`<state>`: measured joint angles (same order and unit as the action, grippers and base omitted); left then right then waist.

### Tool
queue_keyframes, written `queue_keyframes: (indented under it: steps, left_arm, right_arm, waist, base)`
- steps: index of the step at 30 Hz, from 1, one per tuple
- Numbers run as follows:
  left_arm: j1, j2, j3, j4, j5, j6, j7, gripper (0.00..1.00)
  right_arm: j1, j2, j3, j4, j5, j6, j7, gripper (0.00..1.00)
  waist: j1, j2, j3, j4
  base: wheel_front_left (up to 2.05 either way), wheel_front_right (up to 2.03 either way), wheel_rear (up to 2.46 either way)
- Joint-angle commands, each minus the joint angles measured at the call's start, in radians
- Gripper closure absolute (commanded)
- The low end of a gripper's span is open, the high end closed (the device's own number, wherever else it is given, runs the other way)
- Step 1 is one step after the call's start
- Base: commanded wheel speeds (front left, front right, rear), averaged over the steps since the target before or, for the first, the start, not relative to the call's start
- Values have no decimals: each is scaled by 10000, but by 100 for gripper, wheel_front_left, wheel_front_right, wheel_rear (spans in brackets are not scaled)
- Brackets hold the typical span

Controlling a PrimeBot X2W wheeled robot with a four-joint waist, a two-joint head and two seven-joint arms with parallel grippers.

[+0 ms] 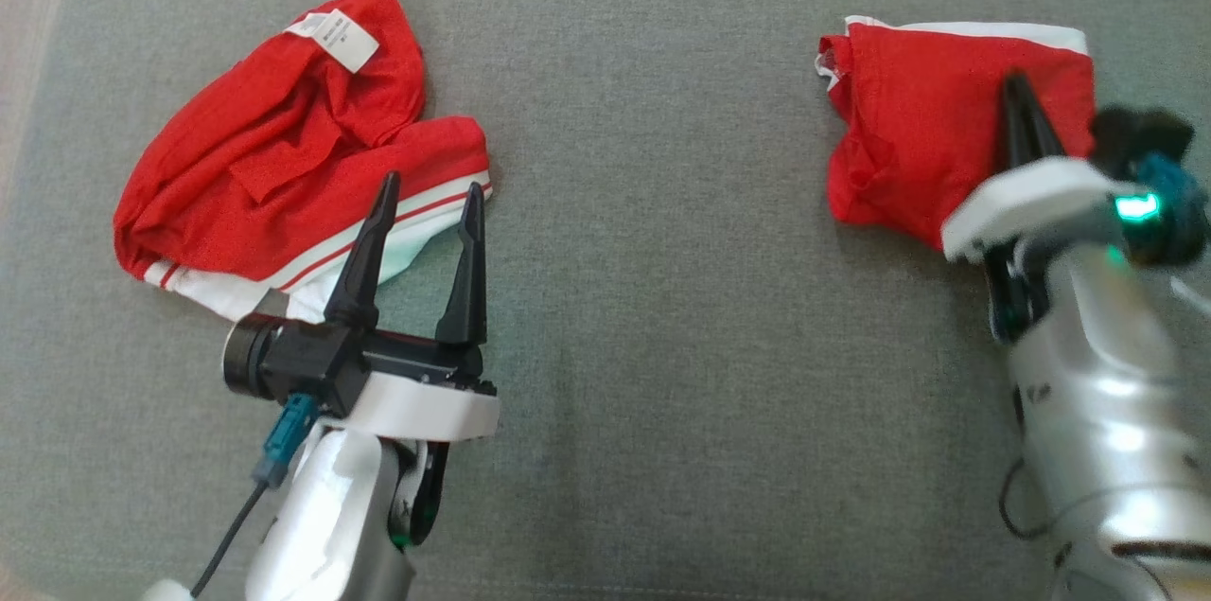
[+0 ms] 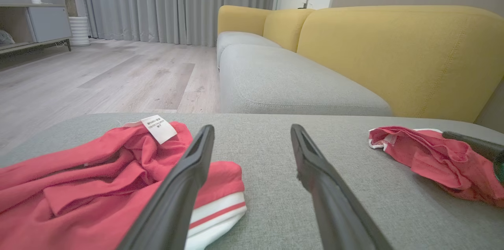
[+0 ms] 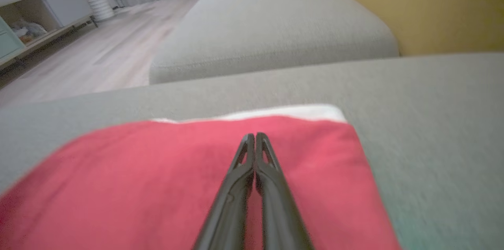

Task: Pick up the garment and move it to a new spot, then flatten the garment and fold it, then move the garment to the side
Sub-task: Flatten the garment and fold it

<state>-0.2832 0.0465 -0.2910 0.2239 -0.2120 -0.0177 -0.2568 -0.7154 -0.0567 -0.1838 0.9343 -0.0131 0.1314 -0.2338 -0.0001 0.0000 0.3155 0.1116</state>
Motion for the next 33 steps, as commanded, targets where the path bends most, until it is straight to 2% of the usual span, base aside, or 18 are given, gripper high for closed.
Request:
queue_keyframes:
  steps: [1, 5, 6, 11, 16, 21, 27, 31, 33]
  left_arm:
    - [-338, 38, 248, -285, -112, 41, -49, 0]
    - [-382, 38, 171, -292, -162, 72, -49, 0]
    - [-382, 38, 171, -292, -162, 72, -49, 0]
    - [-449, 38, 112, -295, -211, 100, -49, 0]
    - [-430, 38, 150, -284, -193, 103, -49, 0]
    - [-356, 38, 295, -273, -123, 92, -49, 0]
    - [-234, 38, 437, -306, -41, 63, -49, 0]
    - [-109, 37, 593, -318, 41, 44, -49, 0]
    - [14, 38, 728, -328, 96, 22, -49, 0]
  right_arm:
    - [-560, 57, 864, -328, 575, -7, -204, 100]
    - [-544, 61, 2470, -431, 1746, -7, -263, 100]
    - [-544, 61, 2470, -431, 1746, -7, -263, 100]
    - [-196, 62, 3897, 539, 2096, -7, 107, 100]
    - [-83, 63, 4281, 1545, 2204, -7, 356, 100]
    - [-48, 63, 4589, 1720, 2581, -7, 75, 100]
    - [-40, 64, 4350, 965, 2996, -7, -261, 100]
    - [449, 64, 3518, -583, 2944, -7, -274, 100]
    - [1093, 64, 3072, -1766, 2824, -7, -276, 100]
  waist:
    - [1, 0, -50, -8]
    - [1, 0, -83, -4]
    - [1, 0, -83, -4]
    - [1, 0, -64, 20]
    - [1, 0, -103, -17]
    - [1, 0, -271, -189]
    - [1, 0, -642, -575]
    - [1, 0, -949, -910]
    - [1, 0, -1167, -1191]
  base:
    - [0, 0, 0]
    - [0, 0, 0]
    - [0, 0, 0]
    - [0, 0, 0]
    - [0, 0, 0]
    - [0, 0, 0]
    - [0, 0, 0]
    - [0, 0, 0]
    - [0, 0, 0]
